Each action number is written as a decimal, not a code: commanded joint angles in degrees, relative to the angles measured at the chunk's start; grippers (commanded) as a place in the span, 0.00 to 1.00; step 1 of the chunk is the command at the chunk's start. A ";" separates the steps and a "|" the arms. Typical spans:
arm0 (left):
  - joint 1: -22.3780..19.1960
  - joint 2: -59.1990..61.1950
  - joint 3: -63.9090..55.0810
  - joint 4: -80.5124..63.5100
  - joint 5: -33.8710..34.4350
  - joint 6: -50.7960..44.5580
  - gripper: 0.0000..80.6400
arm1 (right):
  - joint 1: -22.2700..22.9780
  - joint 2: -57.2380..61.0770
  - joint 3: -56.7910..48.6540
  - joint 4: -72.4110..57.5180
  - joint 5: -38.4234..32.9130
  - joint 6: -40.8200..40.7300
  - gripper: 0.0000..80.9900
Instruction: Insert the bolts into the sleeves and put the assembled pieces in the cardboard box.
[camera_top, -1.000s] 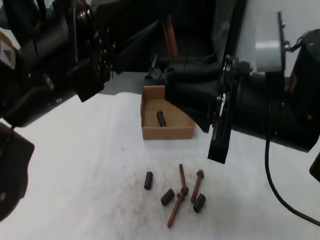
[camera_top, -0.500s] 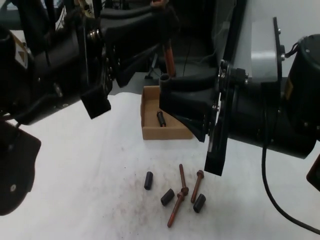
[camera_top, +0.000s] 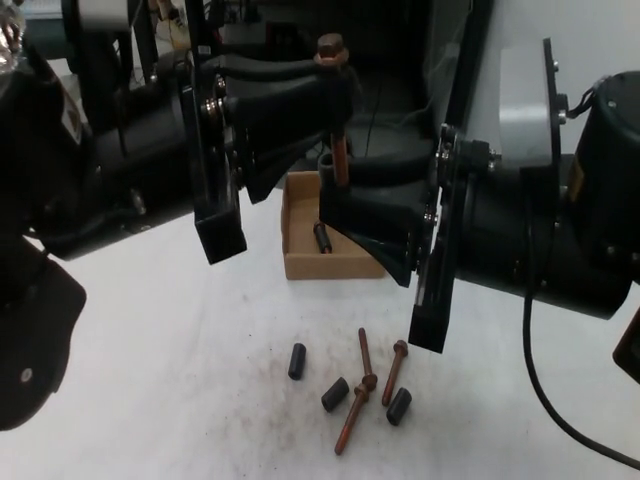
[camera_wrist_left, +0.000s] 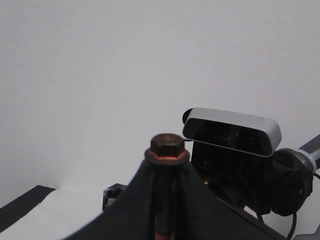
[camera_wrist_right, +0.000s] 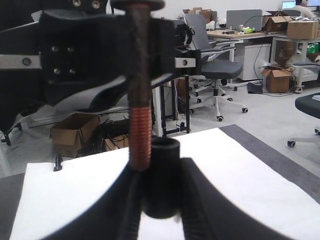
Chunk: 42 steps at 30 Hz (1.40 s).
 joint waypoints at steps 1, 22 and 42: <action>0.18 -0.34 -0.73 -0.47 0.25 0.46 0.00 | 0.11 -0.57 -0.30 1.17 -0.22 -0.48 0.01; 4.07 -0.34 -0.73 -2.68 -1.38 -1.57 0.00 | -0.05 -0.57 -0.30 0.32 0.22 -4.28 0.01; 4.49 -0.34 -0.73 -2.99 1.38 -3.10 0.00 | 0.13 -0.34 -0.30 2.43 3.42 -4.28 0.01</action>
